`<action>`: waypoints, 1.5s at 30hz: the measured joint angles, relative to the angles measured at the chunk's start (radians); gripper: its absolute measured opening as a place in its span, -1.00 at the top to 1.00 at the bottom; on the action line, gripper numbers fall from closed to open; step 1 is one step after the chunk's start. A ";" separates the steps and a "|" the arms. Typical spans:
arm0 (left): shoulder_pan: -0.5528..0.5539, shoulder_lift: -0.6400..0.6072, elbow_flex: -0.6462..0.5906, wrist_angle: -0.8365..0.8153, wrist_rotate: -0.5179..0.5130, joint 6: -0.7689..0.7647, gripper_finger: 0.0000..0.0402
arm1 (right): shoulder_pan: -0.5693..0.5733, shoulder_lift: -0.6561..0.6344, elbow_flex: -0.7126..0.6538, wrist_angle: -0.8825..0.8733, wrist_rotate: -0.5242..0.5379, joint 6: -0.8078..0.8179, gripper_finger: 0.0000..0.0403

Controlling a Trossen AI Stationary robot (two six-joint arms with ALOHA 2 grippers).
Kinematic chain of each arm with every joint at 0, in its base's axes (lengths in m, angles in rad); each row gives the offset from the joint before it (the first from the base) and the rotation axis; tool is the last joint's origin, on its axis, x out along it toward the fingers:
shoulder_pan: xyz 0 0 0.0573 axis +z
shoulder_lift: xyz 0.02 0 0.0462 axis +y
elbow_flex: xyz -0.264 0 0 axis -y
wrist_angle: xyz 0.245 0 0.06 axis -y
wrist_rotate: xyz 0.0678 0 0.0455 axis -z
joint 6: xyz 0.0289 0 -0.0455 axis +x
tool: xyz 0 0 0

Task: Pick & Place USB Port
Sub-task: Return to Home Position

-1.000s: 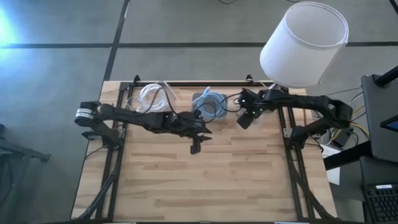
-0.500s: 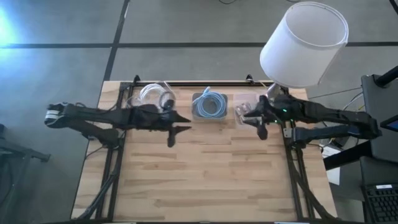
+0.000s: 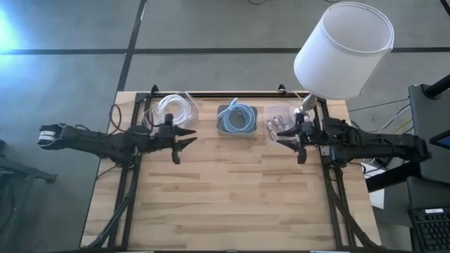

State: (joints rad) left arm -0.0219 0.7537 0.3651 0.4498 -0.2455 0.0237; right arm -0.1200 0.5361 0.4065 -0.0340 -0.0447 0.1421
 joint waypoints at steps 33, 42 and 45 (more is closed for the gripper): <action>0.003 -0.355 -0.356 0.113 -0.071 0.019 0.39 | 0.000 -0.267 -0.377 0.385 0.002 -0.045 0.40; 0.003 -0.458 -0.356 -0.047 -0.068 0.046 0.39 | 0.000 -0.365 -0.398 0.339 -0.005 -0.069 0.39; 0.003 -0.499 -0.356 -0.112 -0.059 0.047 0.39 | 0.000 -0.386 -0.398 0.316 -0.006 -0.075 0.41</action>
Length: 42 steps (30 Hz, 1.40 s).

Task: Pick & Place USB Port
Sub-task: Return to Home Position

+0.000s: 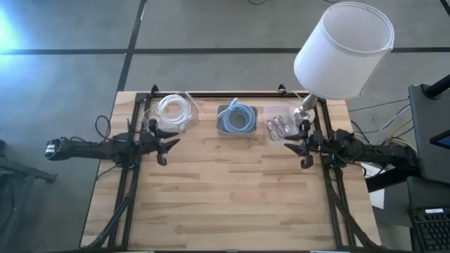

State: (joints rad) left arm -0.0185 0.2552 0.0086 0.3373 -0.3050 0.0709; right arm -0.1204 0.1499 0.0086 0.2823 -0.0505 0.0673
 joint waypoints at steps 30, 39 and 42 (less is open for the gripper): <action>0.004 -0.180 0.001 -0.301 0.014 0.064 0.39 | 0.000 -0.012 0.001 -0.270 0.019 0.004 0.61; 0.004 -0.179 0.000 -0.285 0.012 0.024 0.39 | 0.000 -0.011 0.001 -0.272 0.032 -0.019 0.64; 0.004 -0.179 0.000 -0.285 0.011 0.023 0.39 | 0.000 -0.011 0.001 -0.272 0.032 -0.019 0.61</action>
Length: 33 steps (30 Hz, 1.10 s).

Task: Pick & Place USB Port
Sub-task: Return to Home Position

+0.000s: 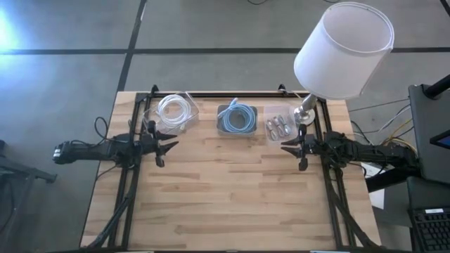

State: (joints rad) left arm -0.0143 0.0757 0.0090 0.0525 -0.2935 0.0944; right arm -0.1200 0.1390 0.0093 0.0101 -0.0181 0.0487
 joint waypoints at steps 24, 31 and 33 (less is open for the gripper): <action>0.000 0.000 0.000 0.003 0.000 -0.001 0.39 | 0.000 0.006 0.000 0.008 0.073 -0.023 0.66; 0.000 0.000 0.000 0.003 0.000 -0.001 0.39 | 0.000 0.006 0.000 0.008 0.071 -0.023 0.63; 0.000 0.000 0.000 0.003 0.000 -0.001 0.39 | 0.000 0.006 0.000 0.008 0.071 -0.023 0.62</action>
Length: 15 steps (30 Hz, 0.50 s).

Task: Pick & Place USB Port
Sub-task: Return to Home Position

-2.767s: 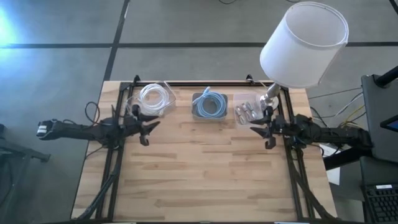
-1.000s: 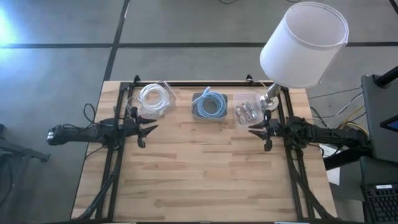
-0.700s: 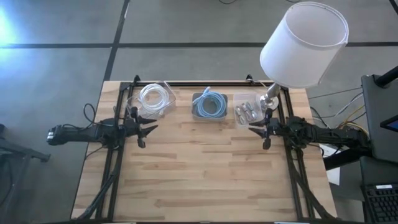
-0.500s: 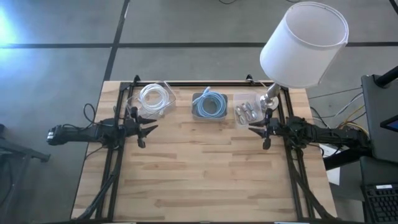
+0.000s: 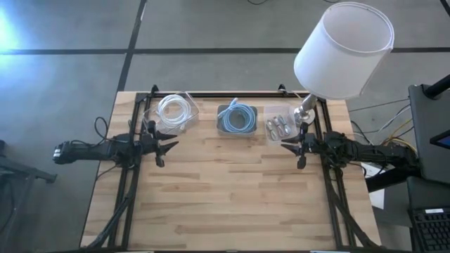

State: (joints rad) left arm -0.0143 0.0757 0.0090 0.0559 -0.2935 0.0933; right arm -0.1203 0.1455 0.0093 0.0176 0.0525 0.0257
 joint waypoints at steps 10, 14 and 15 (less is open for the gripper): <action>0.000 0.000 0.000 0.000 0.000 0.000 0.39 | 0.000 0.000 0.000 0.000 0.000 0.000 0.55; 0.000 0.000 0.000 0.000 0.000 0.000 0.39 | 0.000 0.000 0.000 0.000 0.000 0.000 0.55; 0.000 0.000 0.000 0.000 0.000 0.000 0.39 | 0.000 0.000 0.000 0.000 0.000 0.000 0.55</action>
State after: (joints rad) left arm -0.0143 0.0757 0.0090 0.0563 -0.2935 0.0933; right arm -0.1202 0.1455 0.0093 0.0177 0.0528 0.0256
